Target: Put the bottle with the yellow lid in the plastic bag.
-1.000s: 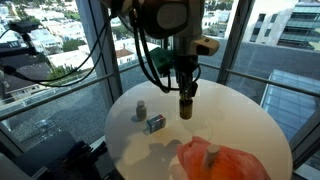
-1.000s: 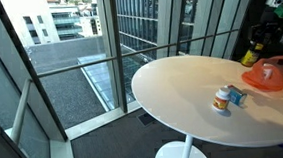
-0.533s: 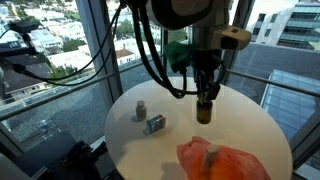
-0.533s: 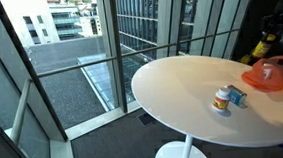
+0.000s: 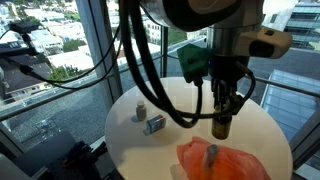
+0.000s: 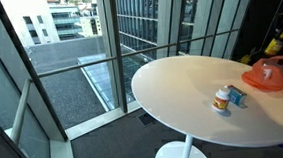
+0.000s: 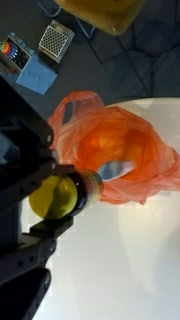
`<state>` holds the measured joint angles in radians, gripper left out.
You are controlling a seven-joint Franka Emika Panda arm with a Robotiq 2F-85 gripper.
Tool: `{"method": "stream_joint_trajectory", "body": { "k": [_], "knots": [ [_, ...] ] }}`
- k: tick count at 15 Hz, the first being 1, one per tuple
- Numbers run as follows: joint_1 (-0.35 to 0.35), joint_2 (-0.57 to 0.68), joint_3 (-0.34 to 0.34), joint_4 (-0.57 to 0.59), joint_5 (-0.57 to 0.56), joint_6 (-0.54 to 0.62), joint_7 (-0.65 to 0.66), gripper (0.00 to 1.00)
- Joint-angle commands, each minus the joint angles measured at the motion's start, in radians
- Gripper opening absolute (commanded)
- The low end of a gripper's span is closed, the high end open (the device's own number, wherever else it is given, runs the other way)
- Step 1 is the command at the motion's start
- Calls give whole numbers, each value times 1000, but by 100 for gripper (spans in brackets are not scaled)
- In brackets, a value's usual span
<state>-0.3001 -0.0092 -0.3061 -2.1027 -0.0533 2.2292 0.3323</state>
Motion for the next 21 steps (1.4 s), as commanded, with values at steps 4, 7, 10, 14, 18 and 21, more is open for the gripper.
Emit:
{"method": "stream_joint_trajectory", "body": {
  "k": [4, 7, 10, 14, 18, 21],
  "knots": [
    [-36, 59, -38, 49, 11, -35, 11, 20],
    [-46, 87, -52, 56, 14, -34, 9, 20],
    [-52, 121, -62, 64, 20, -35, 3, 20],
    [-60, 172, -67, 83, 73, -36, -39, 20],
    [-70, 227, -63, 113, 151, -36, -77, 20],
    [-79, 269, -62, 140, 189, -39, -94, 20]
  ]
}}
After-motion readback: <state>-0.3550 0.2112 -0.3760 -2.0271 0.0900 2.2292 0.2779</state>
